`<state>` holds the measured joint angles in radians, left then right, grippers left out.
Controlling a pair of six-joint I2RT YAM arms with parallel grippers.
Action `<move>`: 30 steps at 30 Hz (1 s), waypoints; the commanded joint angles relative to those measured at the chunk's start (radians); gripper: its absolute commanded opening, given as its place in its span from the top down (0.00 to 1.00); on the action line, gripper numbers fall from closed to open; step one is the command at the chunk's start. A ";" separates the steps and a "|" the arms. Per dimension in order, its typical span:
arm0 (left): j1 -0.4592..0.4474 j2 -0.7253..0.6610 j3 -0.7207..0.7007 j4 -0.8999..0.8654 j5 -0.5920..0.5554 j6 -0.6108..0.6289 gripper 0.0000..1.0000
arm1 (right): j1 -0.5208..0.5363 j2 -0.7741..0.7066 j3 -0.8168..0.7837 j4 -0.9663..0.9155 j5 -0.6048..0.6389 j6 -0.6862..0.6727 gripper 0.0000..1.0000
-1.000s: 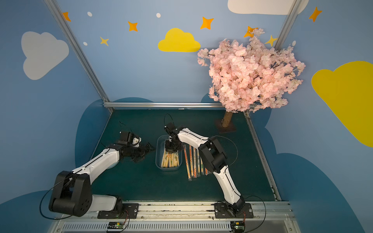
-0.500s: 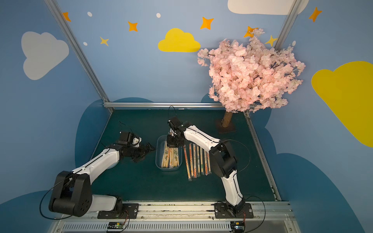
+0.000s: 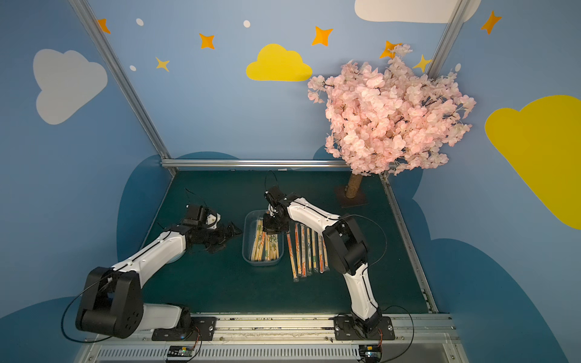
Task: Take the paired disposable chopsticks out of the storage box
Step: Pick up the paired disposable chopsticks from the storage box, then place the paired disposable chopsticks at the center of the board.
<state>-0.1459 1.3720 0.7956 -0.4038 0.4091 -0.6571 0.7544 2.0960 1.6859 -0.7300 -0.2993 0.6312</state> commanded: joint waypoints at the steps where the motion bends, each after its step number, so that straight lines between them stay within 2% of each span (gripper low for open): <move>1: 0.004 -0.019 0.002 -0.014 0.010 0.014 0.00 | -0.005 -0.005 -0.018 0.010 0.006 -0.001 1.00; 9: 0.005 -0.017 0.004 -0.015 0.009 0.019 0.00 | -0.018 -0.087 -0.041 0.022 0.012 0.007 1.00; 16: 0.003 -0.029 0.010 -0.033 -0.004 0.041 0.00 | -0.085 -0.222 -0.100 0.029 0.024 -0.003 1.00; 21: 0.000 -0.031 0.015 -0.044 -0.003 0.046 0.00 | -0.188 -0.335 -0.206 0.018 0.048 -0.058 1.00; 30: -0.024 -0.032 0.039 -0.073 -0.015 0.050 0.00 | -0.463 -0.462 -0.408 -0.092 0.163 -0.310 1.00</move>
<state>-0.1604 1.3586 0.8051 -0.4423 0.4023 -0.6270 0.3443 1.6684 1.3239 -0.7464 -0.1925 0.4313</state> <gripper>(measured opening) 0.999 0.053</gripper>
